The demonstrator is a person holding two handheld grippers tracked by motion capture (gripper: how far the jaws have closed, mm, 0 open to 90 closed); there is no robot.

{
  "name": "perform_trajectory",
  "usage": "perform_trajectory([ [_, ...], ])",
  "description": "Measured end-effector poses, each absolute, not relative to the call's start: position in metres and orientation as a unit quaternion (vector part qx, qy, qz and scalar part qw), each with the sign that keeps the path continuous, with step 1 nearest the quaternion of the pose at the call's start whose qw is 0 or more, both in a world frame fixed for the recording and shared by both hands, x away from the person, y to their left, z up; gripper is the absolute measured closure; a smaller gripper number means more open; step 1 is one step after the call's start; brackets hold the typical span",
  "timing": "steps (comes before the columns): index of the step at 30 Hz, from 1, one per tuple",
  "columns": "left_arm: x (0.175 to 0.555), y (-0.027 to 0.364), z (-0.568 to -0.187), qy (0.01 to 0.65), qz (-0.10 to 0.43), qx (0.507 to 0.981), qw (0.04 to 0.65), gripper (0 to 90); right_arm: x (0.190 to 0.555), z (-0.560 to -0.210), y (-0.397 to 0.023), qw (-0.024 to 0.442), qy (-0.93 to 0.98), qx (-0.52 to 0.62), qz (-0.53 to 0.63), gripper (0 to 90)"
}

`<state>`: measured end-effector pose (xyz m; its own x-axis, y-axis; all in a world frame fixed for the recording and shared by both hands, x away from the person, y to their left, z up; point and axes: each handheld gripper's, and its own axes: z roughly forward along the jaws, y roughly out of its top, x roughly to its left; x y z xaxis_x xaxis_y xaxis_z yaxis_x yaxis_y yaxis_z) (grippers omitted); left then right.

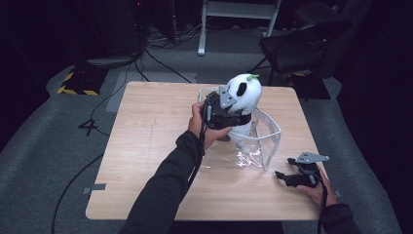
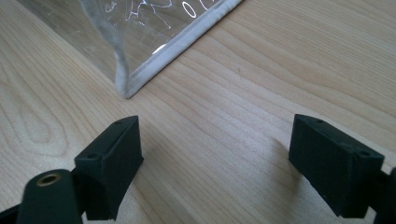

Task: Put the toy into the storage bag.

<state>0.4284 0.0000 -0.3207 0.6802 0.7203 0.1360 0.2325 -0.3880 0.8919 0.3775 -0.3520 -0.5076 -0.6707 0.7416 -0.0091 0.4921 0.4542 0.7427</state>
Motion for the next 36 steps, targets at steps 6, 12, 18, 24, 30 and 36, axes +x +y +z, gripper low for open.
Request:
perform_trajectory([
  [6, 0.429, 0.004, -0.324, 0.303, 0.251, 0.798, 0.457, 38.6, 0.377, -0.508, -0.352, 0.169, 0.836, 0.369, 0.37, 17.1],
  [12, 0.429, 0.011, -0.329, 0.303, 0.238, 0.808, 0.445, 38.0, 0.377, -0.508, -0.352, 0.169, 0.836, 0.369, 0.37, 17.1],
  [18, 0.428, 0.017, -0.338, 0.3, 0.226, 0.821, 0.43, 38.1, 0.377, -0.508, -0.352, 0.169, 0.836, 0.369, 0.37, 17.1],
  [24, 0.431, 0.016, -0.342, 0.303, 0.212, 0.831, 0.416, 36.4, 0.377, -0.508, -0.352, 0.169, 0.836, 0.369, 0.37, 17.1],
  [30, 0.434, 0.016, -0.343, 0.302, 0.193, 0.842, 0.405, 34.7, 0.377, -0.508, -0.352, 0.169, 0.836, 0.369, 0.37, 17.1],
  [36, 0.434, 0.014, -0.344, 0.301, 0.191, 0.845, 0.399, 34.2, 0.377, -0.508, -0.352, 0.169, 0.836, 0.369, 0.37, 17.1],
])
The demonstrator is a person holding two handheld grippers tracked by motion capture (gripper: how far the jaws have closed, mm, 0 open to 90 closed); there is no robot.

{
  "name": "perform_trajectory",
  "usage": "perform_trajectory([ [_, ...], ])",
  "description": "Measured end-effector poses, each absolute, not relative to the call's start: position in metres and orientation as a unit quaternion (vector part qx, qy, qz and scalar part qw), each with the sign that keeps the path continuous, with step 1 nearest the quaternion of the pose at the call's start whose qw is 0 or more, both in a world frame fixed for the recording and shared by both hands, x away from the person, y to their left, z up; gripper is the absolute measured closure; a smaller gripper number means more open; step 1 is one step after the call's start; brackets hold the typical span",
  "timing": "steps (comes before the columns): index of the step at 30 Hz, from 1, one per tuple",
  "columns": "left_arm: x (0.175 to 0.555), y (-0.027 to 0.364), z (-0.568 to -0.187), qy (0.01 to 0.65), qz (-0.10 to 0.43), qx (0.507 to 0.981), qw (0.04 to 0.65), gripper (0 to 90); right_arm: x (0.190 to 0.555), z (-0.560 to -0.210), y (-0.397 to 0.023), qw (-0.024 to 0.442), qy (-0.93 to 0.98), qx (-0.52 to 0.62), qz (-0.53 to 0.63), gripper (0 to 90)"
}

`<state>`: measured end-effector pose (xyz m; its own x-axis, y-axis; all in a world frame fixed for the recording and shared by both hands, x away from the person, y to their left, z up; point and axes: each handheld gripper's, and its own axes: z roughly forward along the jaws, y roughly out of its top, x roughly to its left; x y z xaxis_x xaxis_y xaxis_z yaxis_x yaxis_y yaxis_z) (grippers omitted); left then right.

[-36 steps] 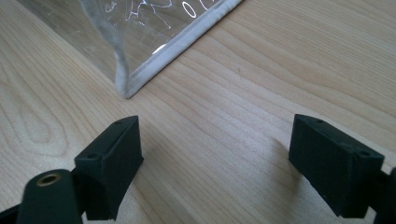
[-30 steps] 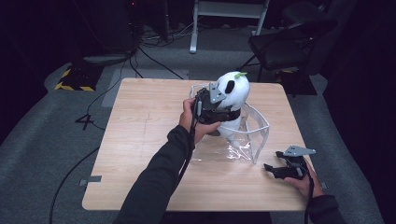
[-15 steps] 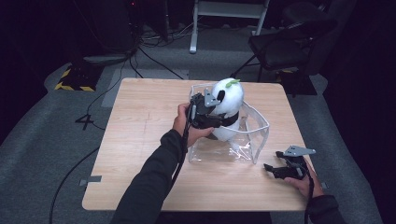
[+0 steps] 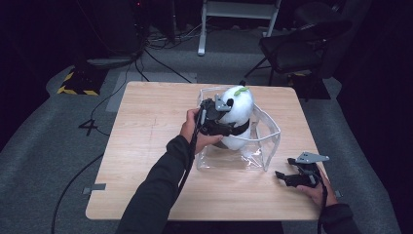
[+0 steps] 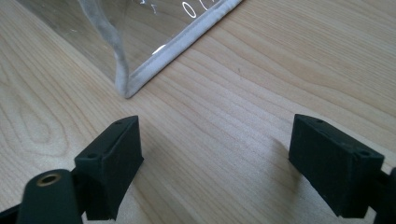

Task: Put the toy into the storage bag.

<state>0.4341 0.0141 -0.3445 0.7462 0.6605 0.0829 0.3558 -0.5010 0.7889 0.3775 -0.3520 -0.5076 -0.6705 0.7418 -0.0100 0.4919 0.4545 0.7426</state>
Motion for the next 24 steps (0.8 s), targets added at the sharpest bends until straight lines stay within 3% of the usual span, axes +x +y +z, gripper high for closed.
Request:
perform_trajectory([
  [8, 0.434, 0.015, -0.345, 0.297, 0.183, 0.852, 0.39, 32.2, 0.377, -0.508, -0.352, 0.169, 0.836, 0.369, 0.37, 17.1],
  [14, 0.433, 0.017, -0.346, 0.313, 0.182, 0.845, 0.394, 23.3, 0.377, -0.508, -0.352, 0.169, 0.836, 0.369, 0.37, 17.1],
  [24, 0.422, 0.026, -0.338, 0.303, 0.2, 0.821, 0.441, 19.8, 0.377, -0.508, -0.352, 0.169, 0.836, 0.369, 0.37, 17.1],
])
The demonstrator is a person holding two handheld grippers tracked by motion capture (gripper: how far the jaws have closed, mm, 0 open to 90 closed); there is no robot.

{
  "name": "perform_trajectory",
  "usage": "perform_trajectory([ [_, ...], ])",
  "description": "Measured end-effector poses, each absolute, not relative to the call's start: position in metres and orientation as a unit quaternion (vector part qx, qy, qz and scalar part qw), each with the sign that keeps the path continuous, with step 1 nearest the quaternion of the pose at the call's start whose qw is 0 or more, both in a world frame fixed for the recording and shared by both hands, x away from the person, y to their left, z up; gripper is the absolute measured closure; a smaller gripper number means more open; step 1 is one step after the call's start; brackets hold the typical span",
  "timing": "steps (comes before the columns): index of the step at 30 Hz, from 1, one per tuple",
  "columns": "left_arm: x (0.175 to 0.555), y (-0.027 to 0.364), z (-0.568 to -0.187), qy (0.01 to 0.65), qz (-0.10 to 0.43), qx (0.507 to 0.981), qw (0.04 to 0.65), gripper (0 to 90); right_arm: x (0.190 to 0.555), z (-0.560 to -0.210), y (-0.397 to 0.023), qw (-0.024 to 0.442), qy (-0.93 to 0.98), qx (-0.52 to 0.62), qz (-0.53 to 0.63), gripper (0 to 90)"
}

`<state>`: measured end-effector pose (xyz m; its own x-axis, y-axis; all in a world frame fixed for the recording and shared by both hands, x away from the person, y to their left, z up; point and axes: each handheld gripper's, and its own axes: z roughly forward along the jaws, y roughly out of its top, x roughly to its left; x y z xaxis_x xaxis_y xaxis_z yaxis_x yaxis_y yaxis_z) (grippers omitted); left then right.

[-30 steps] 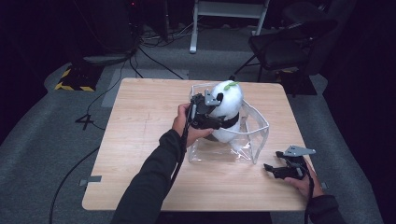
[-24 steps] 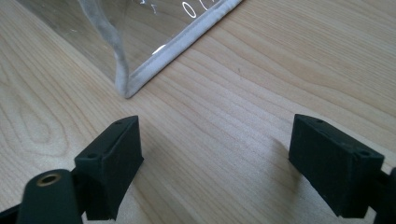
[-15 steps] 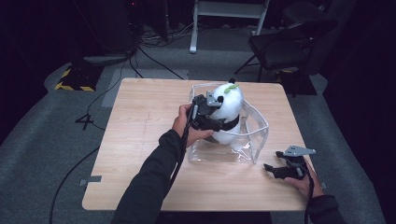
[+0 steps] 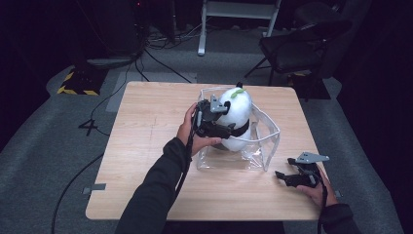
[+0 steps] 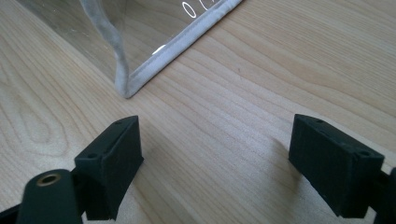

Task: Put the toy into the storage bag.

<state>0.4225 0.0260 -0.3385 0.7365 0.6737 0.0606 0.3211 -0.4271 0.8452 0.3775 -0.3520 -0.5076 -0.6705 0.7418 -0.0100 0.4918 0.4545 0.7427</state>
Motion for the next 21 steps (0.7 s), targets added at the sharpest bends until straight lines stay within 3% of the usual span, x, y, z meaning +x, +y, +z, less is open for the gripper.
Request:
perform_trajectory([
  [5, 0.4171, 0.0281, -0.3321, 0.294, 0.202, 0.814, 0.459, 16.3, 0.3775, -0.5076, -0.3519, 0.169, 0.836, 0.369, 0.37, 17.1],
  [21, 0.4159, 0.0269, -0.3301, 0.287, 0.204, 0.819, 0.452, 17.0, 0.3775, -0.5076, -0.3519, 0.169, 0.836, 0.369, 0.37, 17.1],
])
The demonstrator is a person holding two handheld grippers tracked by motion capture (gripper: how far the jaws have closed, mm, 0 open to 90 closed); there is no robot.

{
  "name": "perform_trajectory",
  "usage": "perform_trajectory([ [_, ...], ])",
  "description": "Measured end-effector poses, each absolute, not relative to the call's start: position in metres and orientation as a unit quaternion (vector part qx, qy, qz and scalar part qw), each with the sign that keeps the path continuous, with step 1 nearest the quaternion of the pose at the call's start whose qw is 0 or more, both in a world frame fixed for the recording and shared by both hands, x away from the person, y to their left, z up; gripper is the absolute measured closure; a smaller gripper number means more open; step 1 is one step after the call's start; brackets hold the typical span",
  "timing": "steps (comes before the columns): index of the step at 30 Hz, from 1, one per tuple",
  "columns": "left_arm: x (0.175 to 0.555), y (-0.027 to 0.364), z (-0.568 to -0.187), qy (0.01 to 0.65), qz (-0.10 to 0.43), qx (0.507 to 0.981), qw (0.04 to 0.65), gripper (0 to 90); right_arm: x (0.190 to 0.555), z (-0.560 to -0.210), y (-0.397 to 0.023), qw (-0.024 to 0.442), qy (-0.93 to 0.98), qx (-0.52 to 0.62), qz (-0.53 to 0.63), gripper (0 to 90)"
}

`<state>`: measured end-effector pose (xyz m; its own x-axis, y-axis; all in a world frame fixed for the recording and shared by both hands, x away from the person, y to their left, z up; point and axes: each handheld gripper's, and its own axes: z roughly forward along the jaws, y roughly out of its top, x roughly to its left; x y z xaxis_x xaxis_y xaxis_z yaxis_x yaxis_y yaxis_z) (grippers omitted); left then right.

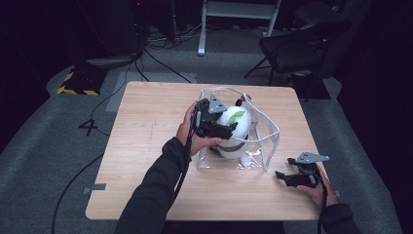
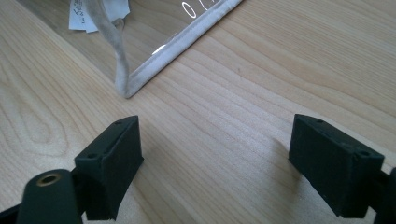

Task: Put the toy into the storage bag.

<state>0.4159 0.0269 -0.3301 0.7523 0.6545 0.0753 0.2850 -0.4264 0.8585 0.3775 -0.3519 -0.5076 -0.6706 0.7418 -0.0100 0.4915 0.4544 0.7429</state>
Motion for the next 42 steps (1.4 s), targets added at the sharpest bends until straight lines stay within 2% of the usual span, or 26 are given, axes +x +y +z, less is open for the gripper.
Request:
perform_trajectory([
  [12, 0.419, 0.047, -0.326, 0.304, 0.219, 0.804, 0.462, 19.2, 0.377, -0.508, -0.352, 0.169, 0.836, 0.369, 0.37, 17.1],
  [23, 0.421, 0.065, -0.324, 0.322, 0.236, 0.799, 0.45, 16.1, 0.377, -0.508, -0.352, 0.169, 0.836, 0.369, 0.37, 17.1],
  [42, 0.422, 0.1, -0.328, 0.351, 0.262, 0.784, 0.44, 15.9, 0.377, -0.508, -0.352, 0.169, 0.836, 0.369, 0.37, 17.1],
])
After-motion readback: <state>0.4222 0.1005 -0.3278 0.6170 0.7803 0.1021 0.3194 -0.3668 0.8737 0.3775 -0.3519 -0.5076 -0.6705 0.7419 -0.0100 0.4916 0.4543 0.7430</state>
